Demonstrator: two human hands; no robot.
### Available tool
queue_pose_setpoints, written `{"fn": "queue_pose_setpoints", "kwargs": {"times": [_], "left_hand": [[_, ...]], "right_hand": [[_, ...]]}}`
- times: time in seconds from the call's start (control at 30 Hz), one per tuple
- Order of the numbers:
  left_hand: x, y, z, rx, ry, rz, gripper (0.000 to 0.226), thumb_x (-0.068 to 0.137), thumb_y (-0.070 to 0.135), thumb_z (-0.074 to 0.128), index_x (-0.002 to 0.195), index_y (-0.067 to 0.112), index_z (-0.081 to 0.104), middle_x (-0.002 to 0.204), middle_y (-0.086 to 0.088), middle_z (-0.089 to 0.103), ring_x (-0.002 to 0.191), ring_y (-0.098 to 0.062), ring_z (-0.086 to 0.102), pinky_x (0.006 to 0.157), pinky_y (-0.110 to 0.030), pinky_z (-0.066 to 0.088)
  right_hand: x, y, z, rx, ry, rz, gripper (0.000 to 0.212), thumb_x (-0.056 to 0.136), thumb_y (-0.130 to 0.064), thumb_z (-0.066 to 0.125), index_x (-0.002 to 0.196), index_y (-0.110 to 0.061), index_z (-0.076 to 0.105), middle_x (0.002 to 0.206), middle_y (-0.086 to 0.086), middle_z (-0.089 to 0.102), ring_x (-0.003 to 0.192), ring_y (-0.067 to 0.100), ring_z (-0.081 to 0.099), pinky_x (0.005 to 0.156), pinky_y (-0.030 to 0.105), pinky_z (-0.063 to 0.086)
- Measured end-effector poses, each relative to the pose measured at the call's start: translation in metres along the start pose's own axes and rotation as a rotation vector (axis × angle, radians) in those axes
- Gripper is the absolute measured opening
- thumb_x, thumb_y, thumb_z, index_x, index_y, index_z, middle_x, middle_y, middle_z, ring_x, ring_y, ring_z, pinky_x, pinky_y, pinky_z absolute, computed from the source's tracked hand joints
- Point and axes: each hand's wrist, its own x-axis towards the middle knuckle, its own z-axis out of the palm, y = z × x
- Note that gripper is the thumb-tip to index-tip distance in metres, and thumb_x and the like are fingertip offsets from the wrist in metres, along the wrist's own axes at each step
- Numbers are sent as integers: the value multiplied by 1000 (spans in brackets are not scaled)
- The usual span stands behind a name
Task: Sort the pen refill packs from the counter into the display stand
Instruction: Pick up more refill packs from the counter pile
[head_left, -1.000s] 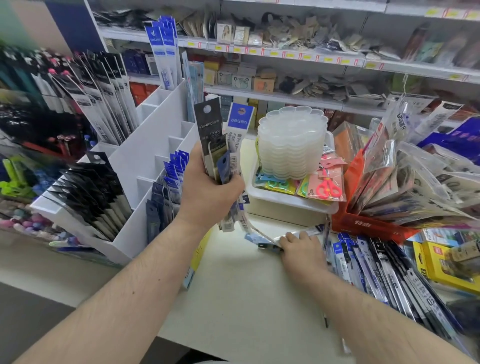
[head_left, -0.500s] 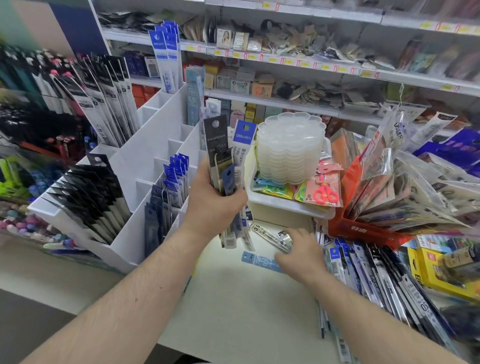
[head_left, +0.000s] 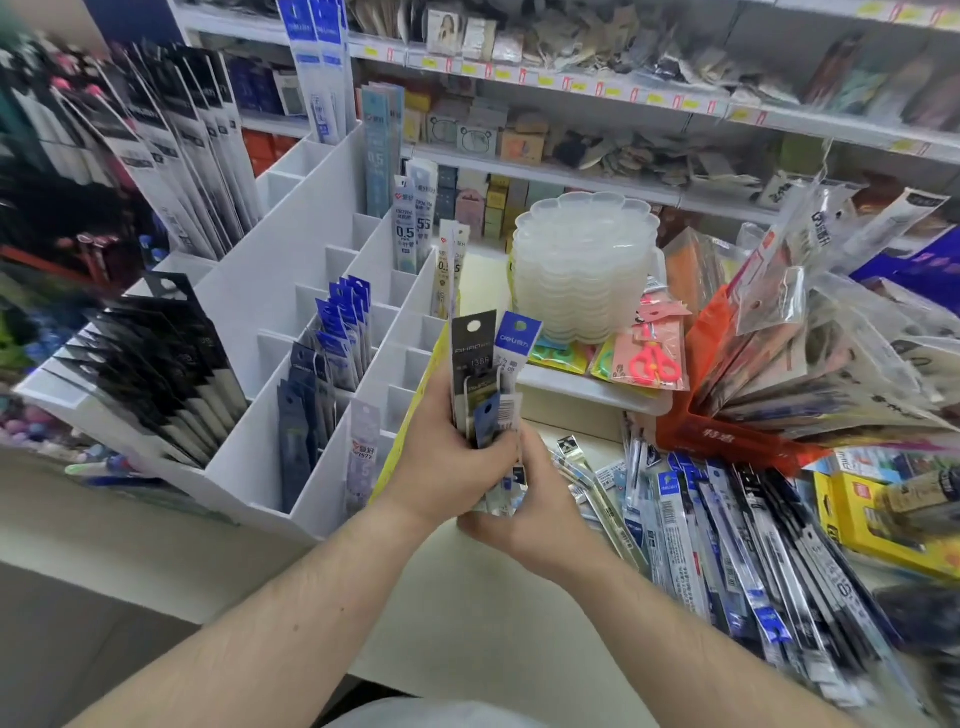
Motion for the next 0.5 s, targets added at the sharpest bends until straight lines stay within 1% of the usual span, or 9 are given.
{"fn": "queue_pose_setpoints", "kwargs": {"times": [0.07, 0.13, 0.2, 0.23, 0.27, 0.33, 0.4, 0.43, 0.5], "left_hand": [[-4, -6, 3, -3, -8, -1, 55, 69, -9, 72, 101, 31, 53, 82, 30, 69, 78, 11, 65, 71, -9, 49], [-8, -14, 4, 13, -28, -17, 56, 67, -5, 73, 101, 34, 53, 85, 30, 69, 81, 10, 66, 73, -10, 49], [-12, -24, 2, 48, -38, -18, 57, 65, 3, 76, 102, 40, 54, 89, 23, 68, 84, 0, 67, 77, -17, 51], [-13, -28, 2, 62, -45, -15, 57, 61, 14, 76, 102, 46, 54, 93, 20, 66, 86, -6, 67, 78, -22, 52], [-15, -31, 1, 73, -52, -20, 57, 58, 22, 74, 102, 51, 53, 95, 19, 64, 87, -9, 66, 79, -23, 52], [-18, -42, 0, 76, -49, -19, 57, 54, 28, 74, 101, 54, 54, 97, 22, 64, 88, -6, 65, 80, -22, 52], [-22, -51, -1, 80, -25, -17, 58, 53, 30, 76, 103, 49, 55, 101, 23, 64, 92, -4, 65, 83, -21, 52], [-23, -54, -1, 83, -13, -14, 59, 52, 31, 77, 105, 45, 54, 103, 21, 64, 94, -4, 65, 85, -21, 51], [-25, -60, -1, 88, 0, -6, 61, 52, 32, 77, 107, 40, 53, 107, 12, 62, 98, -4, 64, 86, -20, 51]], "right_hand": [[1, -5, 7, 101, 20, -40, 80, 70, 22, 73, 139, -4, 42, 121, -3, 66, 109, 3, 65, 88, 20, 51], [6, 2, 13, 94, 62, -32, 75, 67, 19, 74, 134, -2, 45, 112, -1, 66, 101, 1, 66, 82, 21, 53], [8, 18, 17, 49, 95, -3, 73, 66, -3, 78, 130, -22, 52, 113, -1, 68, 105, 12, 67, 87, 39, 56], [9, 25, 19, 17, 104, 1, 71, 65, -8, 78, 126, -36, 53, 112, -5, 69, 106, 17, 68, 88, 47, 57], [8, 34, 19, -16, 106, 11, 71, 65, -9, 78, 119, -47, 54, 109, -7, 70, 104, 19, 68, 87, 48, 57], [10, 45, 20, -13, 106, 29, 67, 66, -4, 78, 110, -49, 56, 105, -7, 70, 101, 15, 69, 86, 41, 59], [11, 49, 23, 9, 84, 60, 64, 71, 6, 76, 111, -40, 55, 103, -7, 69, 95, 1, 68, 84, 24, 56], [11, 48, 24, 47, 77, 59, 62, 73, 9, 74, 114, -34, 54, 104, -6, 69, 94, 0, 68, 83, 22, 54], [12, 52, 28, 69, 81, 56, 60, 73, 7, 71, 122, -22, 53, 105, -5, 71, 99, 9, 69, 88, 27, 54]]}}
